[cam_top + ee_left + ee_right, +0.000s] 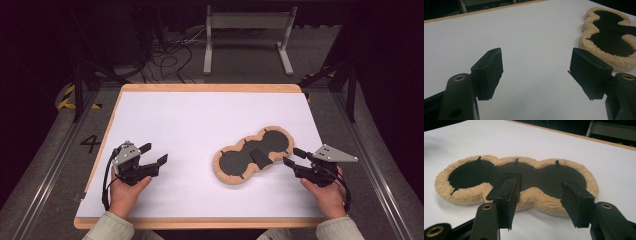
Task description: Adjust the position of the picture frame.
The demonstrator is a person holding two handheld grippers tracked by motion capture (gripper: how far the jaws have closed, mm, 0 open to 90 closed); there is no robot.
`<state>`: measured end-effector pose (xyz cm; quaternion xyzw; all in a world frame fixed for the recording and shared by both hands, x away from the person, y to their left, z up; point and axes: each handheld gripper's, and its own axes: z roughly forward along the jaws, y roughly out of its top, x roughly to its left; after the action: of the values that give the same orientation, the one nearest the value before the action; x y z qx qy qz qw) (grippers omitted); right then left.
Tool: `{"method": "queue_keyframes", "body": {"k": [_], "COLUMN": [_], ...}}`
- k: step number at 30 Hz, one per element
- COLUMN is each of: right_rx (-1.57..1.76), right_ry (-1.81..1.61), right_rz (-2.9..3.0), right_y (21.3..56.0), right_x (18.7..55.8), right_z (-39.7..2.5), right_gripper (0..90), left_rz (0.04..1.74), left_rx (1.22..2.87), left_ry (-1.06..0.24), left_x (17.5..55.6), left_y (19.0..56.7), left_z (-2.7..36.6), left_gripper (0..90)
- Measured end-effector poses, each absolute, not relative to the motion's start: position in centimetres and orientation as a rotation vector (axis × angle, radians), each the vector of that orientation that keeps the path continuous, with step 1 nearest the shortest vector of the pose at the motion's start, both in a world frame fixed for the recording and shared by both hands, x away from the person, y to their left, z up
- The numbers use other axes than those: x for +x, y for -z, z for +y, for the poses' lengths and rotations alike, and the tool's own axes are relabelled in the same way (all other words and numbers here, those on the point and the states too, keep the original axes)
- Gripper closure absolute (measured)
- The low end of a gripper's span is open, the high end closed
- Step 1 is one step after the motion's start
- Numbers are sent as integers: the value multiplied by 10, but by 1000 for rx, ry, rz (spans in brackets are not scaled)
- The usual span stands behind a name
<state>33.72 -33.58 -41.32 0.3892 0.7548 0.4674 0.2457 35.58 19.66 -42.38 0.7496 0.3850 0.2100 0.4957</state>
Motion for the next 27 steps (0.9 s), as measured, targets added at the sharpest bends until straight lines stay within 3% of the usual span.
{"method": "queue_keyframes", "body": {"k": [18, 22, 27], "right_rx": [1120, 1153, 1189], "right_ry": [-1197, -1179, -1126], "right_rz": [2130, 2141, 2157], "right_y": [388, 384, 378], "right_x": [359, 369, 387], "right_z": [-337, -339, -340], "right_gripper": [461, 501, 618], "left_rz": [938, 934, 941], "left_rx": [1821, 1826, 1824], "left_ry": [-515, -518, -520], "left_x": [357, 356, 354], "left_y": [423, 424, 424], "left_z": [195, 195, 197], "left_gripper": [276, 281, 282]}}
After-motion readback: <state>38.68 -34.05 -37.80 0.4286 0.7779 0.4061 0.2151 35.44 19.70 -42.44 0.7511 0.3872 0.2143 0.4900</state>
